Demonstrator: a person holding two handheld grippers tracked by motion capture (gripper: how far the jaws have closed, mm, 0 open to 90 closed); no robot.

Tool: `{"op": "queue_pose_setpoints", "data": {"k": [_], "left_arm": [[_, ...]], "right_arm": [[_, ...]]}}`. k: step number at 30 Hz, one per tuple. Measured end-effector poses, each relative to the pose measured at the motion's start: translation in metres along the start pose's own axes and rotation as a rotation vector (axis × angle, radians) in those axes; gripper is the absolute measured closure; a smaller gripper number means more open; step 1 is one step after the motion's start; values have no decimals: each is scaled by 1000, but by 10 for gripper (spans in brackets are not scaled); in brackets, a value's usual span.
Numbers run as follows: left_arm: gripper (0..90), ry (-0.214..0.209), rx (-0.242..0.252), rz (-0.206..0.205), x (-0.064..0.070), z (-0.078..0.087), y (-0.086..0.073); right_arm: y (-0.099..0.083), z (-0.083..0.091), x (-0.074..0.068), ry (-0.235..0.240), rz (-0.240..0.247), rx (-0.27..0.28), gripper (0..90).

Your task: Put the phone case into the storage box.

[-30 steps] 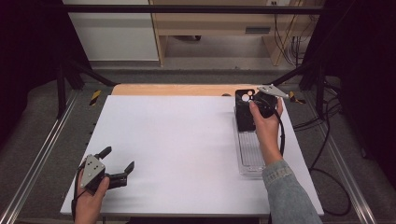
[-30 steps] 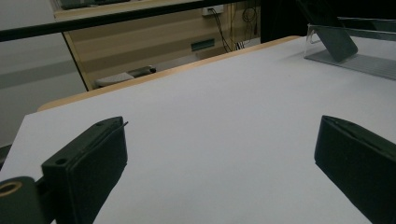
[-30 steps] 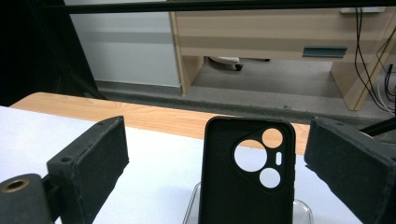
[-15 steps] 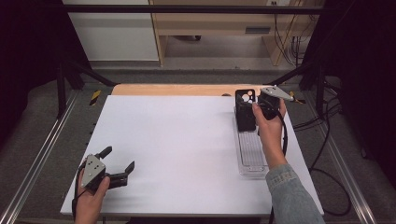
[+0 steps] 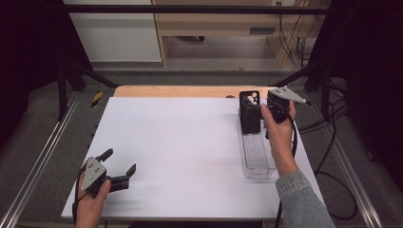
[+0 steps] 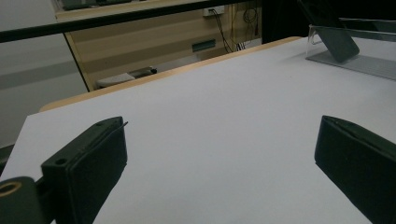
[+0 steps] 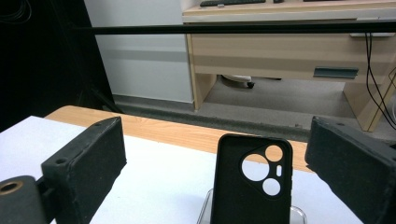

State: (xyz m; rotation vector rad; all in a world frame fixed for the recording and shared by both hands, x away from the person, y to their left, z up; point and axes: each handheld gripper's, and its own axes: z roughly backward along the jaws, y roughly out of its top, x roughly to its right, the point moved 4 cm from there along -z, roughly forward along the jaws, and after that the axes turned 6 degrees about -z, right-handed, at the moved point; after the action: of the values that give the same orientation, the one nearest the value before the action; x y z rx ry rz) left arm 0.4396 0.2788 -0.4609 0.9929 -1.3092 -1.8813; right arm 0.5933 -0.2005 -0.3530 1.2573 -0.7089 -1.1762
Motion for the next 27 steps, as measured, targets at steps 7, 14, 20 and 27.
{"op": "queue_pose_setpoints", "data": {"k": [7, 14, 20, 27], "left_arm": [[26, 3, -1, 1, 0, 0, 0], [26, 4, 1, 3, -1, 1, 0], [26, 9, 7, 9, -3, 4, 0], [25, 6, 8, 15, -4, 6, 0]], "right_arm": [[3, 7, 3, 6, 0, 6, 48], [4, 13, 7, 10, -1, 10, 44], [4, 19, 9, 15, -1, 13, 40], [5, 28, 10, 33, 1, 14, 38]]}}
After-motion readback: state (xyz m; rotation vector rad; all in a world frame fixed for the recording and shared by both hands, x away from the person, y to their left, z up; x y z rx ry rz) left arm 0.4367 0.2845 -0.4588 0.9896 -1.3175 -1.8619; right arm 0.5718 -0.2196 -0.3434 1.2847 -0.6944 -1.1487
